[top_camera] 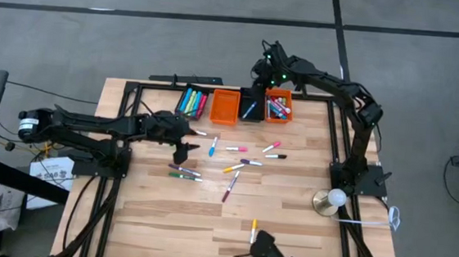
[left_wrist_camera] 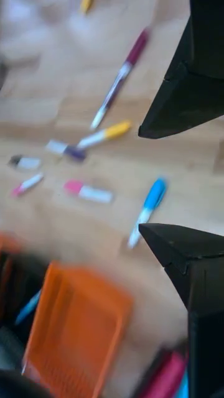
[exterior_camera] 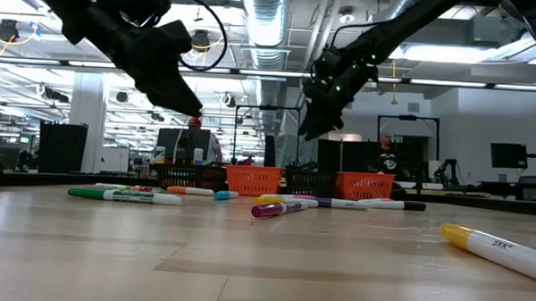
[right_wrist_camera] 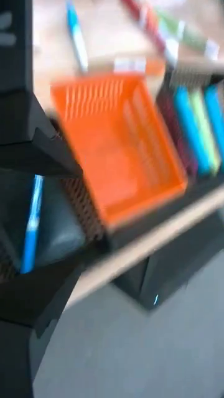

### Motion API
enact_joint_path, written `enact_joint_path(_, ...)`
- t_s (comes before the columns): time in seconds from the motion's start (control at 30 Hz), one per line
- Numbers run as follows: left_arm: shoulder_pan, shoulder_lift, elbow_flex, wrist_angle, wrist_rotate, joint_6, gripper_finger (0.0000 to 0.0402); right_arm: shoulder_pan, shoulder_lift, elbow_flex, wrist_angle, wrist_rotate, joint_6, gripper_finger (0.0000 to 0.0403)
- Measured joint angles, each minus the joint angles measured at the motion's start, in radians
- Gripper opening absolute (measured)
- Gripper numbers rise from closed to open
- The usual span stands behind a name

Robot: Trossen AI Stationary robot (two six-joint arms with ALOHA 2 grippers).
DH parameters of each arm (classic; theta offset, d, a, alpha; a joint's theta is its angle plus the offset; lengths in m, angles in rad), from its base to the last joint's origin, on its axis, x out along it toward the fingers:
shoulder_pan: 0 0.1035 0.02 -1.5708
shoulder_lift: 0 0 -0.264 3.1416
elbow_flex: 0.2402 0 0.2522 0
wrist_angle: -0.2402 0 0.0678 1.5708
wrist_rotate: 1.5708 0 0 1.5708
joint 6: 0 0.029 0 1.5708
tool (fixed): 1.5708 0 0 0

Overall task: Pick & Place Markers
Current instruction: Put the small blue marker pen into the right black basket

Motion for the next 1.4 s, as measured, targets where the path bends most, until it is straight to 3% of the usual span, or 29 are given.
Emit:
enact_joint_path(0.17,-0.062,0.035,0.0,-0.087,0.079,0.0,0.0232,0.067,-0.03,0.0,-0.03,-0.109,-0.045,0.0215)
enact_joint_path(0.4,-0.188,0.143,-0.001,-0.116,0.04,-0.037,0.0232,0.189,-0.043,0.0,-0.053,-0.112,-0.077,0.0199)
enact_joint_path(0.63,-0.231,0.186,-0.001,-0.157,0.003,-0.117,0.0232,0.274,-0.044,0.0,-0.054,-0.056,-0.103,0.0179)
enact_joint_path(0.83,-0.274,0.186,-0.001,-0.22,-0.001,-0.215,0.0232,0.295,-0.044,0.0,-0.107,-0.037,-0.112,0.0161)
enact_joint_path(1.03,-0.293,0.186,-0.001,-0.279,-0.093,-0.237,0.0229,0.286,-0.045,0.0,-0.171,-0.036,-0.112,0.0146)
enact_joint_path(1.4,-0.29,0.186,0.0,-0.312,-0.128,-0.26,0.0187,0.286,-0.045,0.0,-0.179,-0.036,-0.112,0.0126)
